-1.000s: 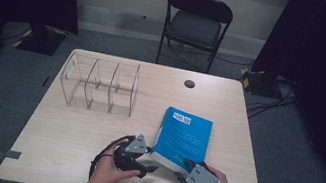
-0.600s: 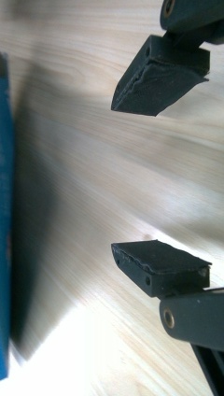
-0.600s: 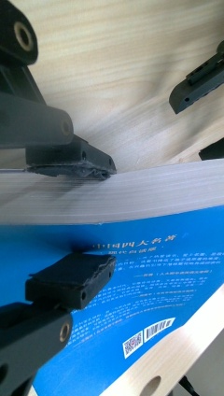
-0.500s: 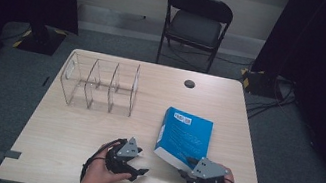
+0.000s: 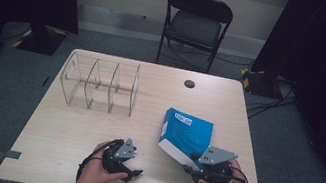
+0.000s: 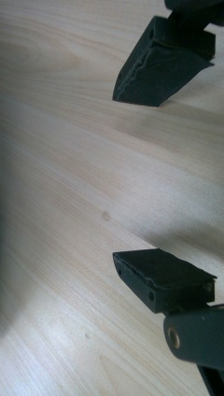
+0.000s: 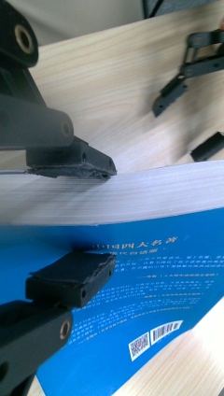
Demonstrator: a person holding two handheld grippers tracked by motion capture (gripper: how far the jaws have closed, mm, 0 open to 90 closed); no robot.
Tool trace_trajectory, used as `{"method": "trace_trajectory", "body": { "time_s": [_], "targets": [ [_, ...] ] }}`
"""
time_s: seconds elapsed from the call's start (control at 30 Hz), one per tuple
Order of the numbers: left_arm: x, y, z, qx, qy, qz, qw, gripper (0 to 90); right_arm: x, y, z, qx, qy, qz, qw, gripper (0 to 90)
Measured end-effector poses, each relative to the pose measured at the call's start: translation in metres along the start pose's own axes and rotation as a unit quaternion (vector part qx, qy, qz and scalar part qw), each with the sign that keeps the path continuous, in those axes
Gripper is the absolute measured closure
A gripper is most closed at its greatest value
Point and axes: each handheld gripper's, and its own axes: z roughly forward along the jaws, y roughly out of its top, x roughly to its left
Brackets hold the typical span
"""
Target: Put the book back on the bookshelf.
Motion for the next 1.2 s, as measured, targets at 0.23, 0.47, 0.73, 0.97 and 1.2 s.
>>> {"method": "trace_trajectory", "body": {
  "time_s": [0.23,0.47,0.73,0.97,1.2],
  "targets": [
    [0.003,-0.001,-0.003,0.026,0.004,0.013,0.9996,18.3,-0.011,0.012,-0.007,0.018,0.019,0.026,0.9993,52.0],
    [0.005,-0.006,-0.004,0.013,-0.004,-0.01,0.9999,17.5,-0.021,0.023,-0.011,0.028,0.032,0.035,0.9985,52.6],
    [0.007,-0.008,-0.006,0.017,-0.007,-0.01,0.9998,17.1,-0.026,0.033,-0.026,0.034,0.054,0.062,0.996,53.3],
    [0.007,-0.009,-0.004,0.008,-0.007,-0.024,0.9996,16.1,-0.031,0.043,-0.037,0.044,0.067,0.081,0.9935,54.1],
    [0.007,-0.008,-0.004,0.011,-0.004,-0.023,0.9997,15.5,-0.032,0.048,-0.037,0.055,0.069,0.081,0.9928,54.3]
  ]
}}
